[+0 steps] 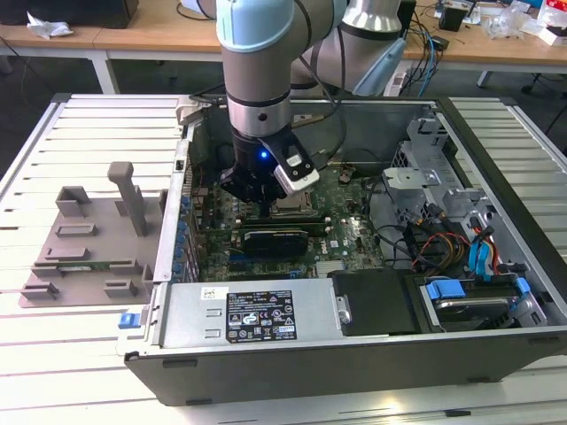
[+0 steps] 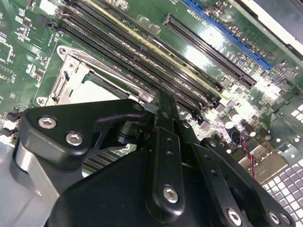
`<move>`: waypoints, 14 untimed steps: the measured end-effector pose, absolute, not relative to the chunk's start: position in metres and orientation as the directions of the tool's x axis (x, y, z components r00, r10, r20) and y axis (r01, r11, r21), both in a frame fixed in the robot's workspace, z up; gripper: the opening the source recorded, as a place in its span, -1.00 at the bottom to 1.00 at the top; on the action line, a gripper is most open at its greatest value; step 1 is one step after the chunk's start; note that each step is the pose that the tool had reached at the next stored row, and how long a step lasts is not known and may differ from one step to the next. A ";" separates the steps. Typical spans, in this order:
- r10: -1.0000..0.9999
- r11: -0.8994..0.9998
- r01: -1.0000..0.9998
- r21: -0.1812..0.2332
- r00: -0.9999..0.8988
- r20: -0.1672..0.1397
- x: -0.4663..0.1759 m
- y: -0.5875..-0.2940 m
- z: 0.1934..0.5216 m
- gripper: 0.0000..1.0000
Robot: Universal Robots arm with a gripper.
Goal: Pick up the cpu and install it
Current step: 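Install the second cpu locking lever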
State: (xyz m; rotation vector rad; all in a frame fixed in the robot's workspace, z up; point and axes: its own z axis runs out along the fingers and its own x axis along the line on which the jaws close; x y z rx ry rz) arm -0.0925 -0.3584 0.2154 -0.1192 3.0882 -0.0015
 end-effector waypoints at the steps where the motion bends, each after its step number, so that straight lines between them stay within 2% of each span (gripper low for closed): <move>1: -0.077 0.997 -0.077 0.001 -0.996 -0.051 -0.092 -0.360 0.215 -0.79; 14: -0.074 0.995 -0.077 0.061 -0.996 -0.056 -0.092 -0.371 0.212 -0.79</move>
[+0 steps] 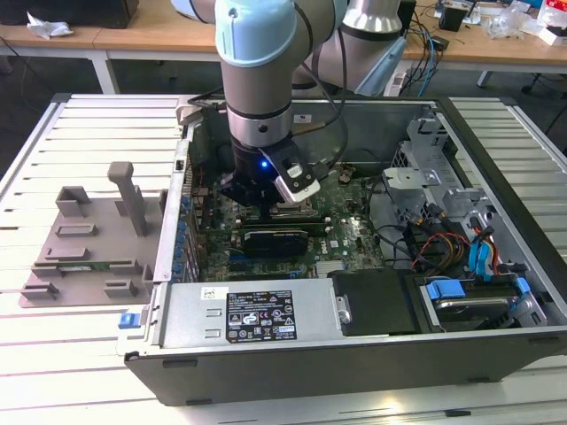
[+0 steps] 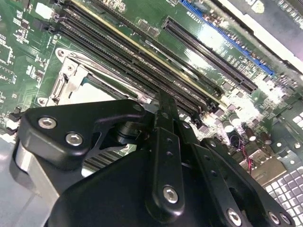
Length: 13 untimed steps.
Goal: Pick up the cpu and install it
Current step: 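Install the second cpu locking lever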
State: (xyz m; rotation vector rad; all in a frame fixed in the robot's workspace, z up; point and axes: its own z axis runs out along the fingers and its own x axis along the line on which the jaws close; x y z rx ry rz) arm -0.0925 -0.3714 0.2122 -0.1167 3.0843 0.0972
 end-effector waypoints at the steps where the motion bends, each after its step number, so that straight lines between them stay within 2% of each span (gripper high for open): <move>1: -0.073 0.995 -0.077 0.068 -0.996 -0.057 -0.092 -0.371 0.211 -0.79; 5: -0.071 0.991 -0.077 0.108 -0.996 -0.061 -0.092 -0.371 0.209 -0.79; 10: -0.071 0.991 -0.077 0.109 -0.996 -0.061 -0.092 -0.371 0.209 -0.79; 13: -0.070 0.989 -0.077 0.127 -0.996 -0.062 -0.092 -0.371 0.208 -0.79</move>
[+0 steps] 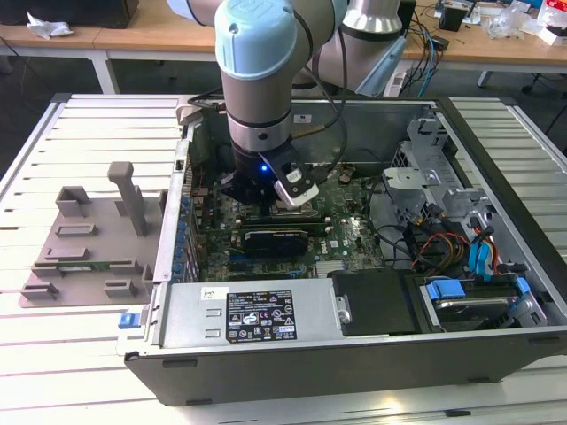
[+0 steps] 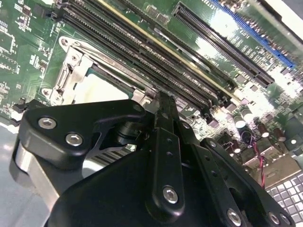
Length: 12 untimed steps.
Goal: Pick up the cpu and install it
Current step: 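Install the second cpu locking lever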
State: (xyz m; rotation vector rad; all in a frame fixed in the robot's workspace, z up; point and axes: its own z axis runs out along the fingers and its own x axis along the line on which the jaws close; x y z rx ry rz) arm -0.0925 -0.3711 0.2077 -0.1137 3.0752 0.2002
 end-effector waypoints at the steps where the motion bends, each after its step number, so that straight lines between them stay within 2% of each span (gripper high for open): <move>1: -0.069 0.988 -0.077 0.132 -0.996 -0.063 -0.092 -0.371 0.207 -0.79; 12: -0.069 0.988 -0.077 0.136 -0.996 -0.063 -0.092 -0.371 0.211 -0.79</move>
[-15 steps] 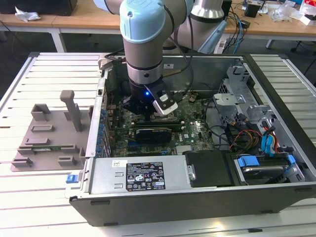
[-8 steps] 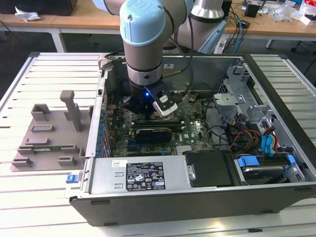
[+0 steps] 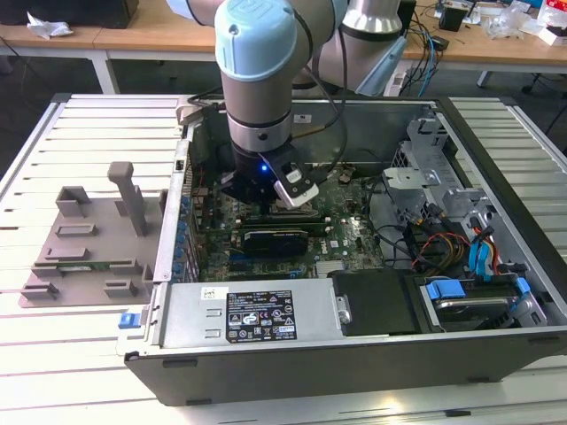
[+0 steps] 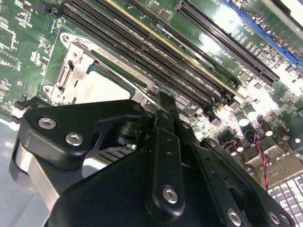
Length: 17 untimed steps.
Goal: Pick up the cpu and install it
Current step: 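Install the second cpu locking lever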
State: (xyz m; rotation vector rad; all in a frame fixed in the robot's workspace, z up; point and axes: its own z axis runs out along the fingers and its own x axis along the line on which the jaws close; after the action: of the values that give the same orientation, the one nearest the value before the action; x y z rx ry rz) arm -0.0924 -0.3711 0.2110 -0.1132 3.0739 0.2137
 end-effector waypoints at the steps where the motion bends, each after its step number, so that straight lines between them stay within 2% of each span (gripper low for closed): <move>1: -0.069 0.988 -0.077 0.136 -0.996 -0.063 -0.092 -0.371 0.216 -0.79; 10: -0.069 0.988 -0.077 0.136 -0.996 -0.063 -0.090 -0.371 0.253 -0.79; 17: -0.069 0.988 -0.077 0.136 -0.996 -0.063 -0.089 -0.371 0.265 -0.79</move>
State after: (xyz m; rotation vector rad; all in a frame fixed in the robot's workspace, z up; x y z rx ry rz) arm -0.0889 -0.3711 0.2649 -0.1132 3.0738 0.2138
